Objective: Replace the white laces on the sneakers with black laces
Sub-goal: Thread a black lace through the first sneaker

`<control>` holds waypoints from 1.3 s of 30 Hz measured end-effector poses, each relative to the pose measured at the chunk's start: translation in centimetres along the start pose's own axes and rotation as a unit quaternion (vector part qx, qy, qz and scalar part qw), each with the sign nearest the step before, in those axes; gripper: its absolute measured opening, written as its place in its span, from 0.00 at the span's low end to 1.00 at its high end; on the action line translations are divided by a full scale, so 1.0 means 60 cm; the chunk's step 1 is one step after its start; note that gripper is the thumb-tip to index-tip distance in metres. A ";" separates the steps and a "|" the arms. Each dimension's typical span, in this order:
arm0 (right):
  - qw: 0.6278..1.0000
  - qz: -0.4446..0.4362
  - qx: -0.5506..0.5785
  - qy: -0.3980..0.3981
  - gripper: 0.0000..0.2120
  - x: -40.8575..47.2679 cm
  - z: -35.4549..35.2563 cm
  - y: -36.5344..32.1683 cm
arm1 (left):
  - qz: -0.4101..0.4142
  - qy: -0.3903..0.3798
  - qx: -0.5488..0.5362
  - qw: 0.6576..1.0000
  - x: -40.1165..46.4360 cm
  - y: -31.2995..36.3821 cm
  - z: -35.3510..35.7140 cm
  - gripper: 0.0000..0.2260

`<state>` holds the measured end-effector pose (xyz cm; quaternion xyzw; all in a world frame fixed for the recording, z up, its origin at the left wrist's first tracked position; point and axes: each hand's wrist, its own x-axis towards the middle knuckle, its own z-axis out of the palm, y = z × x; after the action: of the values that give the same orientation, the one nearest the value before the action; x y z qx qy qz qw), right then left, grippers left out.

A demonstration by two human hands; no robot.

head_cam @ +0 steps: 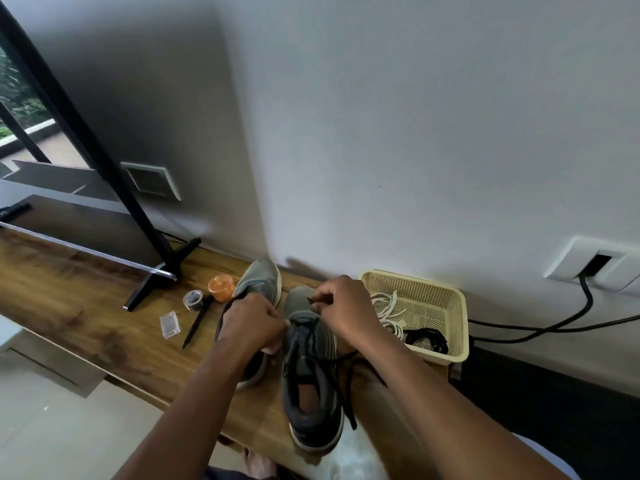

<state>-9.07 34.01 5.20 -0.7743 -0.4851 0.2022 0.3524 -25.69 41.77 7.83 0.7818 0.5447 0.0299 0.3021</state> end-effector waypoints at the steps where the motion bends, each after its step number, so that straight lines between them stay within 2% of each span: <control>1: 1.000 -0.006 -0.006 -0.001 0.07 -0.002 0.008 -0.001 | -0.005 -0.019 0.007 1.000 -0.001 0.003 0.002 0.10; 4: 0.999 -0.032 -0.022 -0.004 0.05 -0.004 0.029 -0.002 | -0.003 -0.061 0.022 0.998 -0.004 0.011 0.008 0.09; 8: 0.997 -0.062 -0.047 -0.026 0.03 -0.004 0.053 0.002 | 0.005 -0.067 0.045 0.997 -0.003 0.013 0.011 0.07; 12: 0.995 -0.071 -0.059 -0.026 0.02 -0.001 0.061 0.008 | -0.004 -0.104 0.001 0.995 0.004 0.006 0.014 0.08; 14: 0.998 -0.054 -0.005 -0.026 0.05 0.002 0.057 0.007 | -0.007 -0.112 -0.020 0.993 0.009 0.000 0.017 0.09; 17: 0.992 -0.008 0.105 -0.073 0.10 0.001 0.052 0.001 | -0.019 -0.112 -0.065 0.991 0.014 -0.009 0.022 0.09; 19: 0.992 0.004 0.083 -0.089 0.08 0.000 0.054 0.003 | -0.020 -0.120 -0.086 0.989 0.019 -0.015 0.023 0.07; 23: 0.999 -0.015 -0.009 -0.051 0.08 -0.004 0.054 0.010 | -0.027 -0.138 -0.101 0.985 0.027 -0.026 0.023 0.04; 29: 0.988 -0.064 -0.134 -0.036 0.11 -0.011 0.065 0.013 | -0.029 -0.124 -0.095 0.987 0.031 -0.032 0.024 0.12; 36: 0.986 -0.066 -0.151 -0.008 0.11 -0.022 0.083 0.010 | -0.023 -0.113 -0.079 0.990 0.029 -0.032 0.025 0.16; 39: 0.992 -0.040 -0.121 0.015 0.08 -0.026 0.089 0.010 | -0.020 -0.108 -0.072 0.991 0.028 -0.031 0.025 0.16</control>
<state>-12.92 34.34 1.15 -0.7943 -0.5312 0.1161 0.2710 -26.01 42.99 5.23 0.7453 0.5212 -0.0215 0.4152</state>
